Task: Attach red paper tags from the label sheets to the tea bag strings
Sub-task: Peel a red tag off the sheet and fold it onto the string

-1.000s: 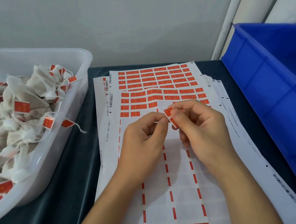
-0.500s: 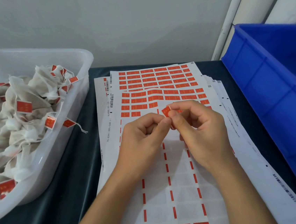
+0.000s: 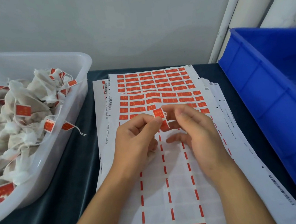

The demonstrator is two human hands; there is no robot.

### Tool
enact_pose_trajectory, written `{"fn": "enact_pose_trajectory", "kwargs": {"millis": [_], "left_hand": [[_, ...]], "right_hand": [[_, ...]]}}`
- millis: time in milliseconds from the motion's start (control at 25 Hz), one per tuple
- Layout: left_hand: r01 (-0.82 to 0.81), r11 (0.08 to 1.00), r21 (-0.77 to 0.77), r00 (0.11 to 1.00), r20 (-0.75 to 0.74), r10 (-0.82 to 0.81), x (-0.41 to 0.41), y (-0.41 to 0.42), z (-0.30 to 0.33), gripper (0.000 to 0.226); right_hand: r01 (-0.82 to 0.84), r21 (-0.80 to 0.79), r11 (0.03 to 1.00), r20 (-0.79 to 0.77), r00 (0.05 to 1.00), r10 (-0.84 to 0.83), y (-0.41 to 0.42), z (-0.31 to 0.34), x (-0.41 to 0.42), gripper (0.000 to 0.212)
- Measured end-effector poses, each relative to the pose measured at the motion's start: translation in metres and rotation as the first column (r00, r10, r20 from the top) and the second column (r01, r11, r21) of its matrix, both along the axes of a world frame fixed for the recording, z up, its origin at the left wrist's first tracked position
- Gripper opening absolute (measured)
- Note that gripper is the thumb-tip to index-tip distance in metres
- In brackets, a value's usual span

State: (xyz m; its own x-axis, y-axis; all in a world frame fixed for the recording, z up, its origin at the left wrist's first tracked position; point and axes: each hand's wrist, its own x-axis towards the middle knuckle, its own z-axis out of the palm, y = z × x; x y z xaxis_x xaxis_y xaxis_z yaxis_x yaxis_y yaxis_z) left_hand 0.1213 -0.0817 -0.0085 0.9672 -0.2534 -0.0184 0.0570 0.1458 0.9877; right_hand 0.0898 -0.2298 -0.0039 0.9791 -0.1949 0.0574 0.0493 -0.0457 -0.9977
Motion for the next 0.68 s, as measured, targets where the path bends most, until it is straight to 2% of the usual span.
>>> {"fn": "enact_pose_trajectory", "kwargs": {"millis": [200,360,520,680], "left_hand": [[-0.005,1.000,0.004,1.000,0.006,0.005,0.0003,0.0001,-0.0011,0.023],[-0.014,1.000,0.009,1.000,0.000,0.014,0.0008,-0.0006,-0.0014,0.024],[-0.026,1.000,0.017,1.000,0.001,0.026,0.0008,-0.0018,-0.0021,0.025],[-0.027,1.000,0.014,1.000,0.011,0.027,0.0014,-0.0015,-0.0029,0.023]], "right_hand": [[-0.045,-0.048,0.998,0.009,0.999,0.045,0.0000,-0.0002,-0.0026,0.028],[-0.014,-0.105,0.994,0.025,1.000,0.017,0.0000,-0.0007,-0.0031,0.033],[-0.008,-0.078,0.997,0.006,1.000,0.008,0.0000,-0.0024,-0.0019,0.029],[-0.085,-0.038,0.996,-0.010,0.996,0.085,-0.0007,-0.0009,-0.0022,0.023]]}}
